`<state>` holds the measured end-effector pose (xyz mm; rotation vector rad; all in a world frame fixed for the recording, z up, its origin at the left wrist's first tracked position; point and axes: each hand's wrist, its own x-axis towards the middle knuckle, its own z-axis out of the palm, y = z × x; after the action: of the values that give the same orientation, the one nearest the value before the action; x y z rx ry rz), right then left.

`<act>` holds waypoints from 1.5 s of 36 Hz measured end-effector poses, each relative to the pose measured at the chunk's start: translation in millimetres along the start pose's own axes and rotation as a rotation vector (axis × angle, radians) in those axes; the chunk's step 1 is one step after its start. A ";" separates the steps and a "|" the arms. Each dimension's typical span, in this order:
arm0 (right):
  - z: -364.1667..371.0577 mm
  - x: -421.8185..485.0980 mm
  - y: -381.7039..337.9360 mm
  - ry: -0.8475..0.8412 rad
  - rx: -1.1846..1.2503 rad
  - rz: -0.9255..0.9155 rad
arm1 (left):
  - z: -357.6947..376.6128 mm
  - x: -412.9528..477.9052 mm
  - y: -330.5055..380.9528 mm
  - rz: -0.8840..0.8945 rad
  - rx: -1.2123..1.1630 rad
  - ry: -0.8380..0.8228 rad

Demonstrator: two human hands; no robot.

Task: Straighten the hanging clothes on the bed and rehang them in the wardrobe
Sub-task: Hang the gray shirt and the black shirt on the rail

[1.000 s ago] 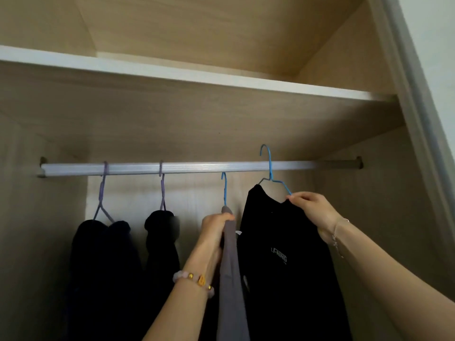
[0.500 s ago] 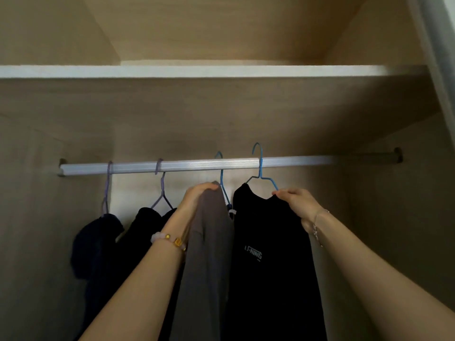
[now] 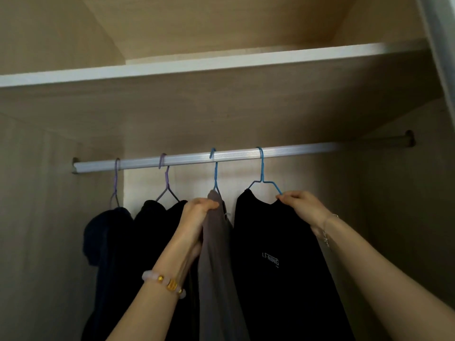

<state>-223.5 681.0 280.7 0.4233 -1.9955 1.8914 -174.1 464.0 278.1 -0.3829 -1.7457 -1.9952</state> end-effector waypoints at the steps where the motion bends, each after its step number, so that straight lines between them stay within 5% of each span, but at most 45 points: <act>1: 0.5 -2.0 -0.6 0.002 -0.030 -0.015 | -2.9 -0.4 -5.2 -0.002 0.000 -0.005; 28: 6.0 -32.0 -0.5 0.103 -0.475 -0.060 | -34.4 4.2 -1.4 -0.039 0.241 -0.098; 39: -1.4 -37.9 -3.9 0.349 -0.786 -0.138 | -28.6 4.5 10.7 -0.042 0.202 -0.197; 54: -59.7 -45.1 -11.5 0.626 -0.823 -0.011 | -13.8 3.5 -4.8 -0.023 0.069 -0.187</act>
<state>-175.0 738.6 273.0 -0.3411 -2.0531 0.8679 -178.3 450.3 273.6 -0.5439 -1.9344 -1.9626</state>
